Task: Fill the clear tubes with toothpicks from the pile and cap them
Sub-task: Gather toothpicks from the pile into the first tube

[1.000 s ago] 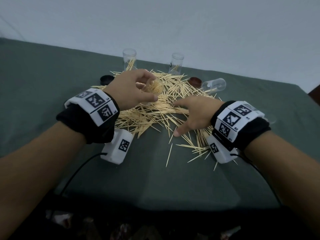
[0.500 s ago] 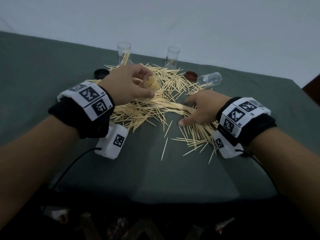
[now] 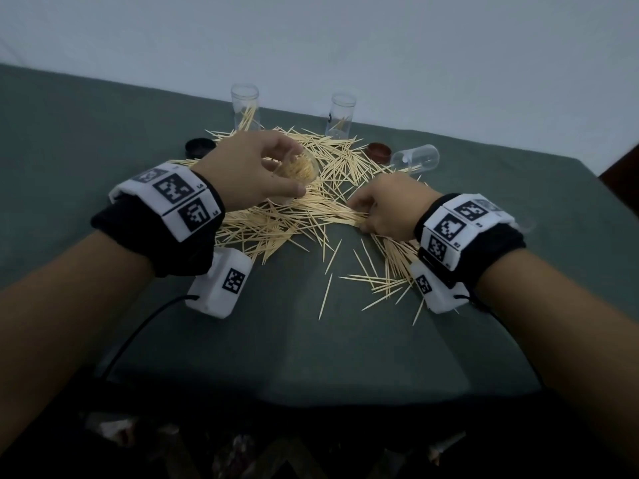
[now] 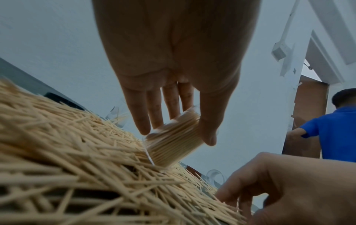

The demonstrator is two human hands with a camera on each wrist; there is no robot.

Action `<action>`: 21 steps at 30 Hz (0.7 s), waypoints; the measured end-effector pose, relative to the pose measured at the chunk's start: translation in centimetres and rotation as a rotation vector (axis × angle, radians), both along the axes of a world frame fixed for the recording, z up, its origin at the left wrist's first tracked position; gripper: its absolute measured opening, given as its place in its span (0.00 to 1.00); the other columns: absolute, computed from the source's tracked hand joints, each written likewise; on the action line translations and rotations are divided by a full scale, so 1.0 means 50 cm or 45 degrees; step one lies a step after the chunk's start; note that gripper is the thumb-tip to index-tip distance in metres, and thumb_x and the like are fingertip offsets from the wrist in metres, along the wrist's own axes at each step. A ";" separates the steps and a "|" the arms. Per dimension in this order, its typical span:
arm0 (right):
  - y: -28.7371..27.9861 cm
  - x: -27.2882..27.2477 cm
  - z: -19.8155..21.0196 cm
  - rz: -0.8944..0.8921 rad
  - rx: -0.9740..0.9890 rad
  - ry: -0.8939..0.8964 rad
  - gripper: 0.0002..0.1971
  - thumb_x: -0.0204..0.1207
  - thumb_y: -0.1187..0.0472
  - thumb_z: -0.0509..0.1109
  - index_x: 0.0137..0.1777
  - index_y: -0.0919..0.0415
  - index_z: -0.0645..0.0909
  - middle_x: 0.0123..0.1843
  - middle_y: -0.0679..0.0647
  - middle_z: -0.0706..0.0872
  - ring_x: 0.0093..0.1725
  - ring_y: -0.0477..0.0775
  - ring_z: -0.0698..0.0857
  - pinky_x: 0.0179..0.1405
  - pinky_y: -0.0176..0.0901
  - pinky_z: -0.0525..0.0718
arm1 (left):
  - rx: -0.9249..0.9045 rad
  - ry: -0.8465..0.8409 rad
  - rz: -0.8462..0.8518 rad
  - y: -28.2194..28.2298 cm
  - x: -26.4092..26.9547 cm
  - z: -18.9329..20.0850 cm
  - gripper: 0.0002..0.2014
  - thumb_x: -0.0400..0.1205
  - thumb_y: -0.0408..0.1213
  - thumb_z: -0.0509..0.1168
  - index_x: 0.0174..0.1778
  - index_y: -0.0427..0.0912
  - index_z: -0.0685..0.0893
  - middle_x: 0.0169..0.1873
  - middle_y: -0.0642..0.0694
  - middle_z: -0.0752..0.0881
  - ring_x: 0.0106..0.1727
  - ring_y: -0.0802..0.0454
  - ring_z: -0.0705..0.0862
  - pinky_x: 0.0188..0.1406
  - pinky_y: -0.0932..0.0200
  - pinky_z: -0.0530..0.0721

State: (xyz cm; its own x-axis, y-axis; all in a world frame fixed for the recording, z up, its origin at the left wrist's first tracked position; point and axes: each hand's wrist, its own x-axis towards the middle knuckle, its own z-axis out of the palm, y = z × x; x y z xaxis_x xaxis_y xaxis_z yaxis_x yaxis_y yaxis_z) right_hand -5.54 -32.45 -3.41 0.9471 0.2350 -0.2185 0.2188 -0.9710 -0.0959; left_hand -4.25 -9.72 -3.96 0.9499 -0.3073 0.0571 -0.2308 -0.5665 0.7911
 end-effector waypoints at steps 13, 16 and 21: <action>-0.027 0.003 0.014 -0.046 -0.048 0.102 0.26 0.70 0.55 0.81 0.68 0.48 0.81 0.56 0.45 0.88 0.55 0.48 0.84 0.56 0.41 0.79 | 0.004 -0.007 0.003 0.003 0.002 0.000 0.29 0.70 0.45 0.80 0.68 0.52 0.81 0.55 0.60 0.85 0.57 0.60 0.85 0.45 0.69 0.80; -0.013 0.007 0.008 -0.019 0.023 0.029 0.22 0.72 0.58 0.79 0.66 0.52 0.83 0.53 0.47 0.89 0.51 0.46 0.85 0.54 0.38 0.80 | 0.011 -0.009 0.003 0.004 0.001 0.000 0.29 0.70 0.45 0.80 0.68 0.52 0.81 0.55 0.60 0.85 0.58 0.58 0.84 0.46 0.68 0.81; 0.000 0.022 -0.001 -0.025 0.168 -0.108 0.20 0.74 0.59 0.77 0.67 0.54 0.83 0.59 0.49 0.87 0.58 0.49 0.84 0.64 0.42 0.80 | 0.017 -0.021 0.011 0.008 0.003 0.001 0.29 0.70 0.46 0.80 0.67 0.53 0.81 0.55 0.60 0.85 0.59 0.57 0.85 0.51 0.64 0.82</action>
